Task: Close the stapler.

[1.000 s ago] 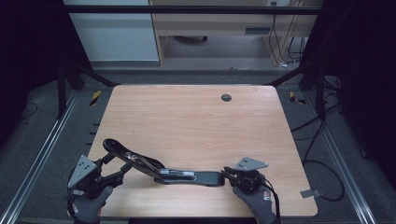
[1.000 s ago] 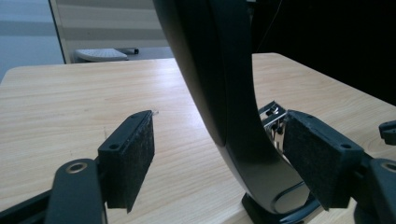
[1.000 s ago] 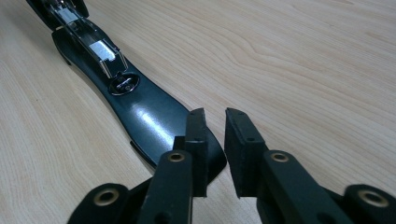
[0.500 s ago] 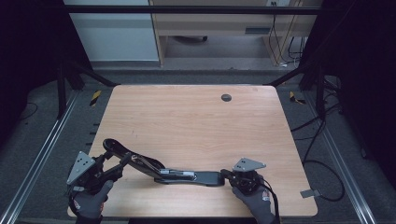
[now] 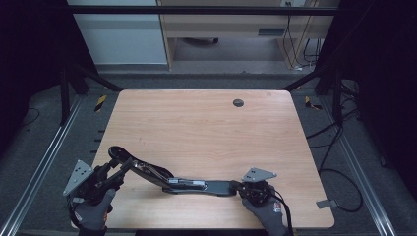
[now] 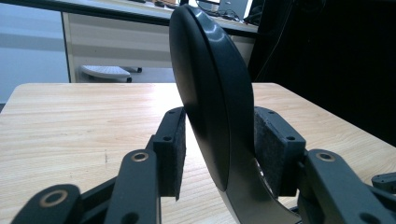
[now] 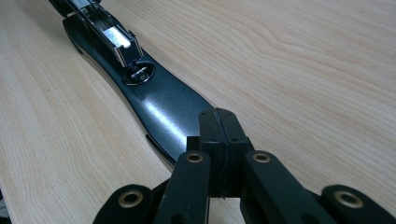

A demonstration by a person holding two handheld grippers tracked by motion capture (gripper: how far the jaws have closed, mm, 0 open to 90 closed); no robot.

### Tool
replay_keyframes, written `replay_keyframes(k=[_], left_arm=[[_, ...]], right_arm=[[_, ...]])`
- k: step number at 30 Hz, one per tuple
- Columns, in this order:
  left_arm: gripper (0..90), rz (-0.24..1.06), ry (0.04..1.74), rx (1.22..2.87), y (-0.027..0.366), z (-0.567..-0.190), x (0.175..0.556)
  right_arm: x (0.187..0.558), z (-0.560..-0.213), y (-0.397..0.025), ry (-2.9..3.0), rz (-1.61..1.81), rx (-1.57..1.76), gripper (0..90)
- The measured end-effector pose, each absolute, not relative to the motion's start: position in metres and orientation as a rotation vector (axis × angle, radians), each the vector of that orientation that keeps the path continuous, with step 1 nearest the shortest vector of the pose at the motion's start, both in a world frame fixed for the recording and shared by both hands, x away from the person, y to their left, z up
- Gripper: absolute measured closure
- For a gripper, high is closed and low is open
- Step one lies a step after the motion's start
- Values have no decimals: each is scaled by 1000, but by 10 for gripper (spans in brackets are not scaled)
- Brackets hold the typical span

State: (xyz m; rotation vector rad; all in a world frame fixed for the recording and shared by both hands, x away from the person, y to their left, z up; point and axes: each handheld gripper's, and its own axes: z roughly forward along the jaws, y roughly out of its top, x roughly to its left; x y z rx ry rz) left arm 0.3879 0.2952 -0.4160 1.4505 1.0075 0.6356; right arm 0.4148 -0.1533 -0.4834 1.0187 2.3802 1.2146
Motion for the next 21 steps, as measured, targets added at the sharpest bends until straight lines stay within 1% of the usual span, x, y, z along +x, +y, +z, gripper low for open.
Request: replay_keyframes(k=[12,21], left_arm=[[565,629,1019,1435,294,-416,388],[563,640,1003,1455,292,-414,388]], right_arm=[[415,-487,-148,2400,1214,1017,900],[414,-490,-143,2420,1214,1009,900]])
